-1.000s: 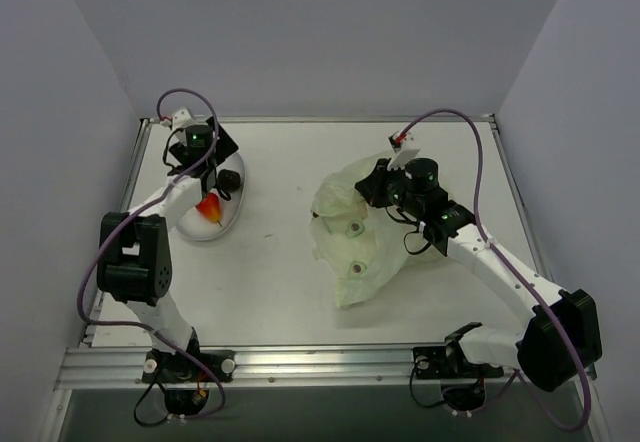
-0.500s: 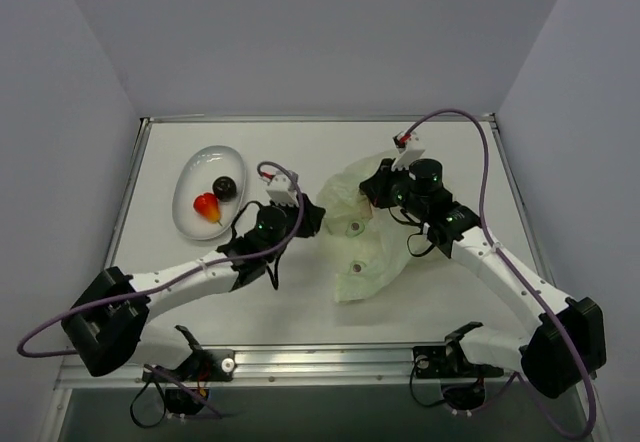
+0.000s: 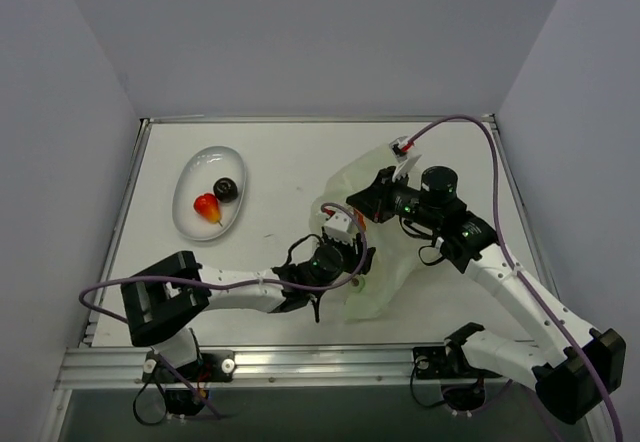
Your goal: Take the fake fruits out of the plastic bag
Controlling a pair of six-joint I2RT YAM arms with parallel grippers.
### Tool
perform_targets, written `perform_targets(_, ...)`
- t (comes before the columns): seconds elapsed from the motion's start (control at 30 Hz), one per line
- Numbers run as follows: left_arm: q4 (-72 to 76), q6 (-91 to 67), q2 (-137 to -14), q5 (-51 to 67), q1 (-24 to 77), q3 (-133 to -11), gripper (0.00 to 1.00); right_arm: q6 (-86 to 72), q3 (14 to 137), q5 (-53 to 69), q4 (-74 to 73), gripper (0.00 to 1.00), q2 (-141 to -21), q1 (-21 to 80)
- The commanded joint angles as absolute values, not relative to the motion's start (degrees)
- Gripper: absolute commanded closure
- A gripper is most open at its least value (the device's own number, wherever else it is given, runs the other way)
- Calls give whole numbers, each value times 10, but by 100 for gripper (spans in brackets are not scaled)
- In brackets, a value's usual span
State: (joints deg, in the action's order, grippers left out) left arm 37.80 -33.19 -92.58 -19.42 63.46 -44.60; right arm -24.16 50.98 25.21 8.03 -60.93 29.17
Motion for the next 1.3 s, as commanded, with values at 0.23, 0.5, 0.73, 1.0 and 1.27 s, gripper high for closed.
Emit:
perform_targets(0.23,338,-340,-1026,-383,656,-587,16,-250,466,287,95,100,-589,297)
perform_targets(0.5,314,-454,-1071,-374,595,-577,13,-252,464,262,100,100,-616,297)
perform_targets(0.73,400,-474,-1151,-262,552,-613,13,-279,444,281,141,100,-609,300)
perform_targets(1.0,539,-462,-1178,-205,572,-593,18,-299,412,284,192,100,-629,305)
perform_targets(1.27,499,-475,-1251,-233,577,-673,17,-322,447,248,209,100,-632,307)
